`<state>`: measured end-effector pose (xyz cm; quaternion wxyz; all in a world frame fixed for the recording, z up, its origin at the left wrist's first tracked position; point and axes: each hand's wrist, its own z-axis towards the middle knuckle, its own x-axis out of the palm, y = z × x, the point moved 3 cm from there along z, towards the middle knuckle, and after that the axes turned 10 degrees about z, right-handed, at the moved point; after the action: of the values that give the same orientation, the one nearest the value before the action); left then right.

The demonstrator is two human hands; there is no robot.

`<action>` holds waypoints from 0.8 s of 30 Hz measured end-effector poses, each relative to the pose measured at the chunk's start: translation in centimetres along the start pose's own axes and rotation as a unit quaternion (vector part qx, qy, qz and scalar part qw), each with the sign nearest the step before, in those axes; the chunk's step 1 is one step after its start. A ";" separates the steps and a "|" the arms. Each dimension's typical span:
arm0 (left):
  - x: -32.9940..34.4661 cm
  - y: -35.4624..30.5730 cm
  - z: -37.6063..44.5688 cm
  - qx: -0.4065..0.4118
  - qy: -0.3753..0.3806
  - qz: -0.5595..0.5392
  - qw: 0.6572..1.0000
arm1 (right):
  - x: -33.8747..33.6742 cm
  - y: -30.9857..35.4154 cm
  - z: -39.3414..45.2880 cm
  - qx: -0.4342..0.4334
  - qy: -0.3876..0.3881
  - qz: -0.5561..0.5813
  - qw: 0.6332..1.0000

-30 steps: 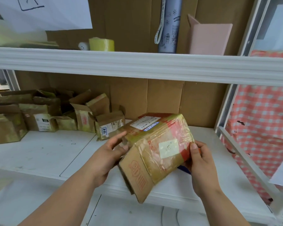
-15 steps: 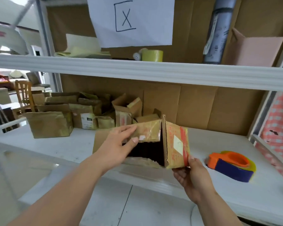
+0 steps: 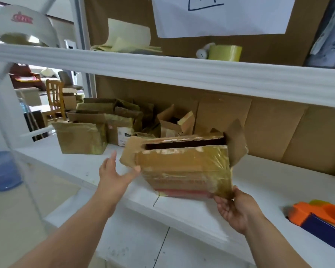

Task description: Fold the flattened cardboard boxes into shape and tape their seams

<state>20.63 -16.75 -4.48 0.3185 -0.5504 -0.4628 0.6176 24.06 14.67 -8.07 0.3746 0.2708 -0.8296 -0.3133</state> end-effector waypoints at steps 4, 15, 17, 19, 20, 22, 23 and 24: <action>3.8 1.6 2.4 -0.076 0.122 -0.039 0.989 | 0.1 1.0 3.2 0.005 -0.006 -0.082 0.997; 6.0 -1.4 6.8 0.054 -0.017 -0.021 0.998 | 4.9 0.4 4.5 -0.223 0.015 -0.319 0.921; 4.6 -0.5 7.8 0.056 -0.026 -0.001 0.998 | 6.4 -0.8 4.6 -0.227 0.038 -0.314 0.921; 3.1 0.6 8.7 0.050 -0.032 0.010 0.998 | 7.9 -2.2 4.8 -0.229 0.064 -0.315 0.919; 2.3 1.1 9.2 0.047 -0.034 0.018 0.998 | 8.7 -2.9 5.0 -0.230 0.076 -0.317 0.917; 0.7 2.3 10.5 0.038 -0.040 0.025 0.998 | 10.4 -4.3 5.5 -0.241 0.086 -0.335 0.906; -0.2 2.8 11.1 0.033 -0.041 0.026 0.998 | 11.3 -5.0 5.7 -0.251 0.087 -0.352 0.898; -1.0 3.2 11.8 0.030 -0.039 0.030 0.998 | 12.2 -5.7 6.0 -0.262 0.087 -0.370 0.887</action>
<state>9.70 -21.46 -7.48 0.2980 -0.5292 -0.4395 0.6618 13.53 4.50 -9.81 0.3599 0.4763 -0.5210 -0.6101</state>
